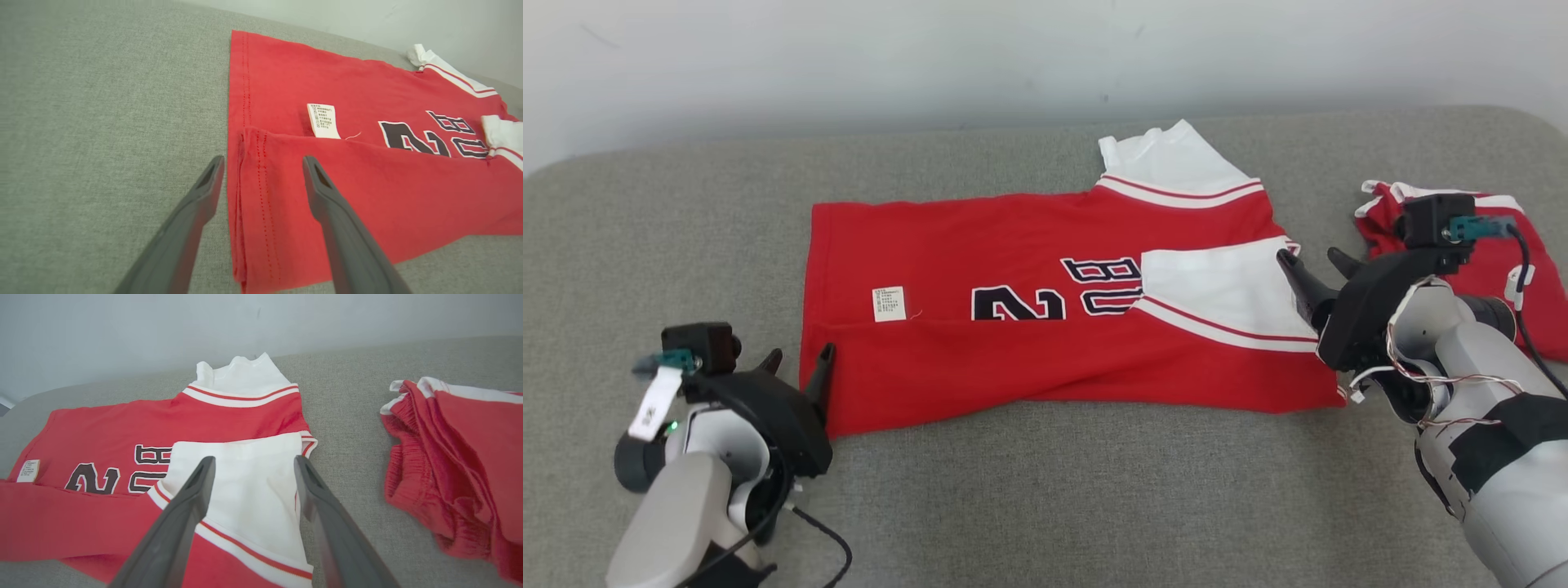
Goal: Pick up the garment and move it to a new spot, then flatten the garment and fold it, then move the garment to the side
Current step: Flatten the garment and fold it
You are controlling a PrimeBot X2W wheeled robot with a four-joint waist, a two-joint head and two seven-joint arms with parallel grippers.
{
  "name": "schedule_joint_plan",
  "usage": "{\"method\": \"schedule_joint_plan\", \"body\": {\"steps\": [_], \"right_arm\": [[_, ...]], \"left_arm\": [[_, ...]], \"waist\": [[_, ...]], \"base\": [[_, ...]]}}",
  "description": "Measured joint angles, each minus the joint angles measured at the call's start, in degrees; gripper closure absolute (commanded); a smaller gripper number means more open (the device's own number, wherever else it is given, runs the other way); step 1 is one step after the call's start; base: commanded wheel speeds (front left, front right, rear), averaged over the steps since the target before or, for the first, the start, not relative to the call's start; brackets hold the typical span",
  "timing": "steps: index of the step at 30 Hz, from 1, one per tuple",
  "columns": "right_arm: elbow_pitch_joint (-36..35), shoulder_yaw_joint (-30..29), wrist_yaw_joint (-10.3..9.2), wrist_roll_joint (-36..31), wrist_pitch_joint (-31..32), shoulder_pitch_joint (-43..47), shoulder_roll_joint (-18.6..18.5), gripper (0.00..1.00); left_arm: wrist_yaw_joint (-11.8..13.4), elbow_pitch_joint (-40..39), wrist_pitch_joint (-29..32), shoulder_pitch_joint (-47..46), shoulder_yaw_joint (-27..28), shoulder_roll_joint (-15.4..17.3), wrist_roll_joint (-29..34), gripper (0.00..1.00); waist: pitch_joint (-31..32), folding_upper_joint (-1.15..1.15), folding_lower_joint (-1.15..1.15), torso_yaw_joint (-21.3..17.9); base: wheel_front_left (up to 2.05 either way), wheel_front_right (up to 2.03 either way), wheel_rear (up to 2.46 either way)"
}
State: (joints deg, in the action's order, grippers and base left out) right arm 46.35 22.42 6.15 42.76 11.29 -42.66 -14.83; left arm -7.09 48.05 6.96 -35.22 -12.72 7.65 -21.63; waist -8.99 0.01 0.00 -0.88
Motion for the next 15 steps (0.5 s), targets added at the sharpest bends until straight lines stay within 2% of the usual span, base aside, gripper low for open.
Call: {"method": "schedule_joint_plan", "body": {"steps": [6,15], "right_arm": [[-1.87,0.37,0.42,-0.56,-6.14,6.38,-0.94,0.0],[-4.54,2.61,0.48,-4.37,-13.38,15.53,-3.18,0.0]], "left_arm": [[0.1,-1.9,-6.51,6.16,0.13,-0.73,0.15,0.0],[1.81,-5.5,-14.58,12.95,-1.37,-1.08,3.02,0.0]], "waist": [[2.38,0.0,0.0,0.03],[3.84,-0.01,-0.01,0.61]], "base": [[0.0,0.0,0.0],[0.0,0.0,0.0]]}}
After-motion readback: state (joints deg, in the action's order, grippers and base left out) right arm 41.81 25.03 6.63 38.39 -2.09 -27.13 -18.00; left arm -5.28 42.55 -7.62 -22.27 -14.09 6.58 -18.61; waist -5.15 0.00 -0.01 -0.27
